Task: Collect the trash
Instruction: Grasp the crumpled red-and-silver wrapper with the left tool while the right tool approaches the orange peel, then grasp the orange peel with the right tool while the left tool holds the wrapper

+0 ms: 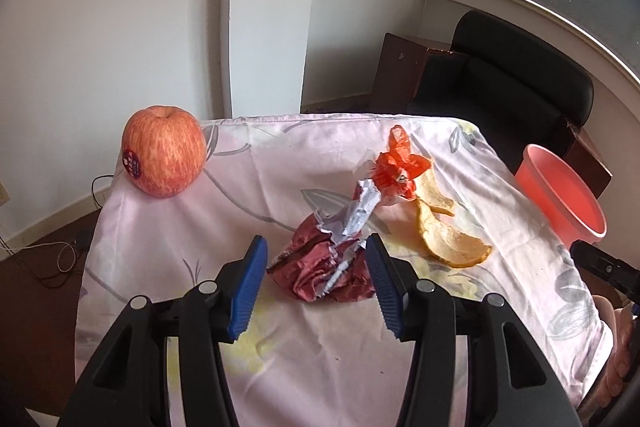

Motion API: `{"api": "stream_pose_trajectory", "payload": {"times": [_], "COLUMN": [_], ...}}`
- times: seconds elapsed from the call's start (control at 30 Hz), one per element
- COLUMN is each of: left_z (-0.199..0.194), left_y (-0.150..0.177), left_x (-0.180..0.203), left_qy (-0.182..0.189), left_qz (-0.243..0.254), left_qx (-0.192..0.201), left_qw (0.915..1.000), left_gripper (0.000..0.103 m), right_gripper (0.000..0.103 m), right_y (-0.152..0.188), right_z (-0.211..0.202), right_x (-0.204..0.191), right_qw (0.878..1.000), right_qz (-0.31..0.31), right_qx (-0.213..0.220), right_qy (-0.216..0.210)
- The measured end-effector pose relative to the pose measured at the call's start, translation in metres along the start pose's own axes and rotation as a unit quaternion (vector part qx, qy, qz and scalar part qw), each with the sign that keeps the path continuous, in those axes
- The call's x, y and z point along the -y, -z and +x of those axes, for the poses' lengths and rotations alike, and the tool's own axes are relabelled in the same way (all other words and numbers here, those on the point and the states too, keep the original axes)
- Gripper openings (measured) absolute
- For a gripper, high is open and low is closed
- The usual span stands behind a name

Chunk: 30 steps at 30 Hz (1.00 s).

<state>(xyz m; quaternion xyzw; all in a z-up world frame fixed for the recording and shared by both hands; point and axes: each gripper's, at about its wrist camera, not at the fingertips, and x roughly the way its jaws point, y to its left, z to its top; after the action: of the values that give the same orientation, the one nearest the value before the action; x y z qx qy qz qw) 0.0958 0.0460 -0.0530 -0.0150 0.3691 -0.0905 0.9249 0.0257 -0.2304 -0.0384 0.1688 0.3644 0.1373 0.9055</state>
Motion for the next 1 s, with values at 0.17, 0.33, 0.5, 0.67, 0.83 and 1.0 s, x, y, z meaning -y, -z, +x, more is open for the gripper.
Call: {"api": "stream_pose_trajectory", "payload": {"times": [0.17,0.33,0.5,0.67,0.83,1.0], "left_z": [0.025,0.032,0.015,-0.011,-0.023,-0.026], "left_y": [-0.004,0.002,0.005,0.006,0.01,0.015], "left_x": [-0.012,-0.024,-0.034,-0.04,-0.044,-0.047], "left_qy": [0.026,0.055,0.07,0.068,0.065,0.067], "left_qz": [-0.004,-0.037,-0.068,-0.078,-0.08,-0.092], "left_qx": [-0.028,-0.045,-0.033,0.0,0.011,0.008], "left_qw": [0.9992,0.9968,0.9947,0.9946,0.9946,0.9935], "left_gripper": [0.048,0.025,0.022,0.021,0.021,0.021], "right_gripper": [0.036,0.036,0.036,0.036,0.036,0.036], "right_y": [-0.001,-0.002,-0.005,-0.011,-0.015,-0.017], "right_z": [0.008,0.019,0.033,0.047,0.069,0.097], "right_x": [-0.004,-0.008,-0.014,-0.019,-0.024,-0.03], "right_qw": [1.0,1.0,0.999,0.998,0.997,0.995], "right_qz": [-0.002,-0.004,-0.003,0.004,0.011,0.018], "right_qx": [-0.012,-0.025,-0.038,-0.05,-0.071,-0.1], "right_qy": [-0.011,-0.016,-0.024,-0.035,-0.027,-0.007]}}
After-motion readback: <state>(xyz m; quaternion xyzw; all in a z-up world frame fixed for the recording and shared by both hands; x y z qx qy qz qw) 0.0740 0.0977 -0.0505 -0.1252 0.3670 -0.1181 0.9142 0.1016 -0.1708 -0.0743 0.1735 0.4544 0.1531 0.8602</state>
